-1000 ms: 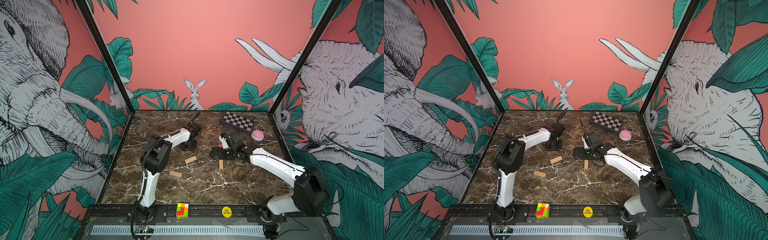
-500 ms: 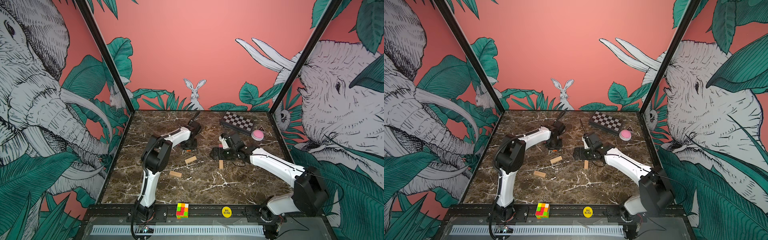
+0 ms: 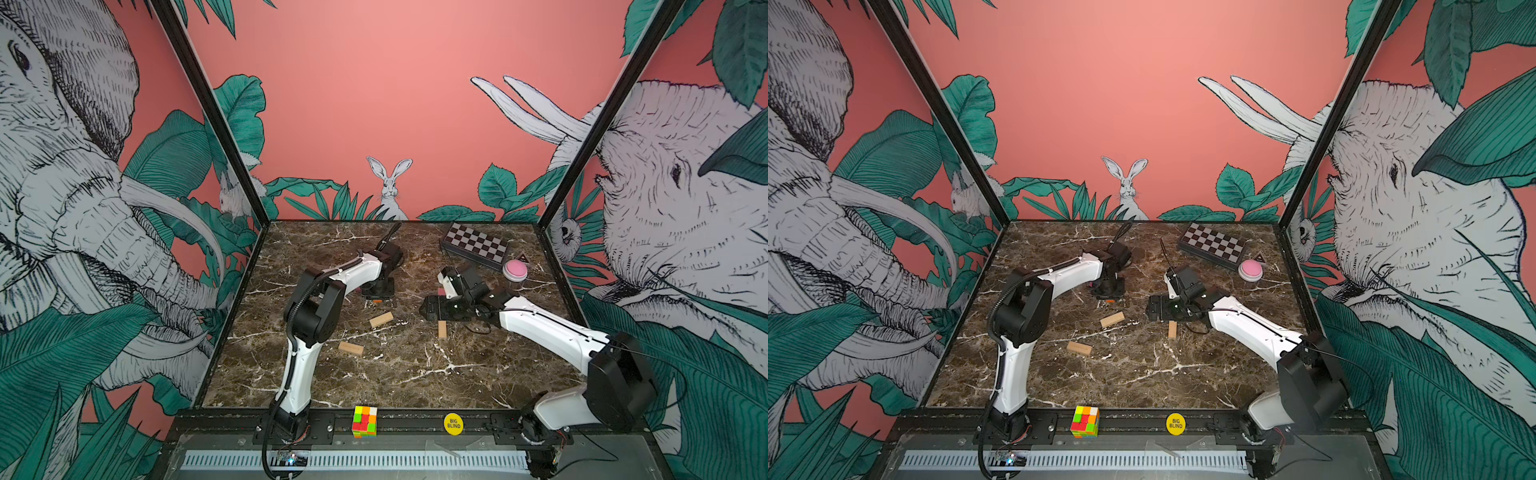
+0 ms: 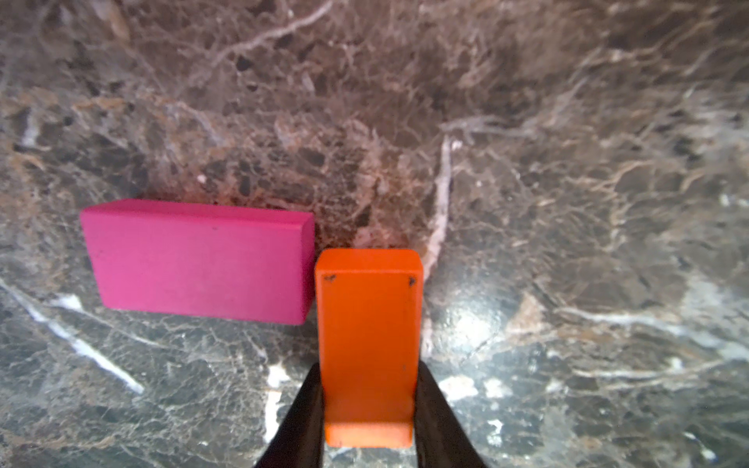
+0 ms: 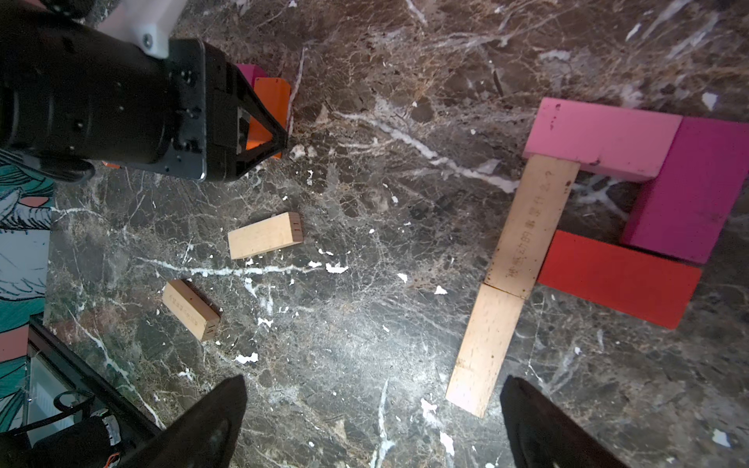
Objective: Assemble the letter p with building blocks
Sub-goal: Assemble the building block at the center of the board.
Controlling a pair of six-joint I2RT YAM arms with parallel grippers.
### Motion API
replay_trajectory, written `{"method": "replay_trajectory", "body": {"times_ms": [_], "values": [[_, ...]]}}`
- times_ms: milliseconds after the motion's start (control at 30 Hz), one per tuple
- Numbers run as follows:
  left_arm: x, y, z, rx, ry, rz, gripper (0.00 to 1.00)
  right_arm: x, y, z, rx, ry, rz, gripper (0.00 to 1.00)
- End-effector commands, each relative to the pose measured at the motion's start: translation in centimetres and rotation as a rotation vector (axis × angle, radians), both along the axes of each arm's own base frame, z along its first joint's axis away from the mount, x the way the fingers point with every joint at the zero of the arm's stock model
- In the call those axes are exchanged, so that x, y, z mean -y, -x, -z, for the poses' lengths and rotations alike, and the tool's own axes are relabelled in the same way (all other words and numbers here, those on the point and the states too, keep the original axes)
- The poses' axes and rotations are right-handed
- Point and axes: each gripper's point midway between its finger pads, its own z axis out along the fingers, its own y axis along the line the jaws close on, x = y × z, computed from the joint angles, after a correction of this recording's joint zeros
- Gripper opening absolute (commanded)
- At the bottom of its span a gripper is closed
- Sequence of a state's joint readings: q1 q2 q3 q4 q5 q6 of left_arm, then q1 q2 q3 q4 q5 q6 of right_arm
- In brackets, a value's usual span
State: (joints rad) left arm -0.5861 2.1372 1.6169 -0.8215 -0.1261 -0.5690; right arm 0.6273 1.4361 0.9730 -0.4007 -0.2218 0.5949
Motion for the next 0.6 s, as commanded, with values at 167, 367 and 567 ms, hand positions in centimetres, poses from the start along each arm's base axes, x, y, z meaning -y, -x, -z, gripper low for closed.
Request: {"method": "replay_trajectory", "body": {"times_ms": [167, 367, 567], "values": [[-0.89, -0.01, -0.05, -0.019, -0.027, -0.014, 0.33, -0.03, -0.19, 0.19, 0.002, -0.007, 0.003, 0.98], [-0.98, -0.14, -0.06, -0.015, -0.029, -0.015, 0.33, 0.0, -0.18, 0.33, 0.0, -0.006, 0.005, 0.99], [-0.9, -0.13, 0.1, -0.022, -0.029, -0.014, 0.33, -0.09, -0.14, 0.3, 0.0, -0.01, 0.002, 0.98]]}}
